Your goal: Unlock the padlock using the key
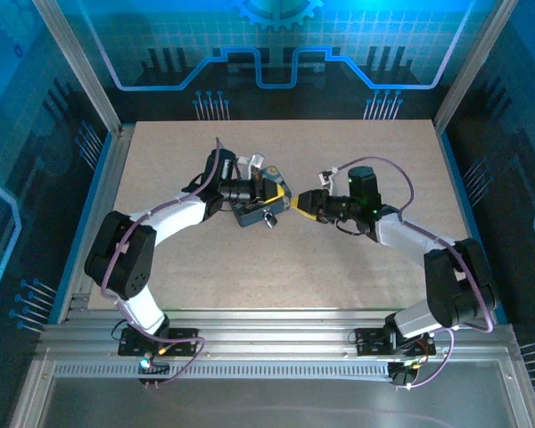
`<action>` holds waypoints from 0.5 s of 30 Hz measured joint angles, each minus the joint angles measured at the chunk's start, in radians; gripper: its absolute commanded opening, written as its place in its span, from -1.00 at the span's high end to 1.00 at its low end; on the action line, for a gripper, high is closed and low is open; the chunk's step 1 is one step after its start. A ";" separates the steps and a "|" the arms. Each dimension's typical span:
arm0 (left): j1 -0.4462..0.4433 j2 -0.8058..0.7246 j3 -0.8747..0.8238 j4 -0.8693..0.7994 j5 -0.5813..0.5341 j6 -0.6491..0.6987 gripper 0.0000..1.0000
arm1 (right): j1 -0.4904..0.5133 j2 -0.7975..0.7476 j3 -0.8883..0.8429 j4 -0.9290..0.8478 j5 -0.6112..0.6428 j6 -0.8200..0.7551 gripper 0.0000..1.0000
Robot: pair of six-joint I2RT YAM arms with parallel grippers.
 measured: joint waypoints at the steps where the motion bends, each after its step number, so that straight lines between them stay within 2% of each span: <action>1: 0.000 0.000 -0.003 0.007 -0.002 -0.009 1.00 | 0.002 0.000 -0.005 0.026 0.012 0.023 0.07; 10: 0.000 0.000 -0.017 0.035 -0.016 -0.034 1.00 | 0.046 0.042 -0.004 0.146 0.066 0.134 0.08; 15: 0.000 0.000 -0.025 0.042 -0.016 -0.043 1.00 | 0.050 0.077 -0.004 0.169 0.075 0.151 0.17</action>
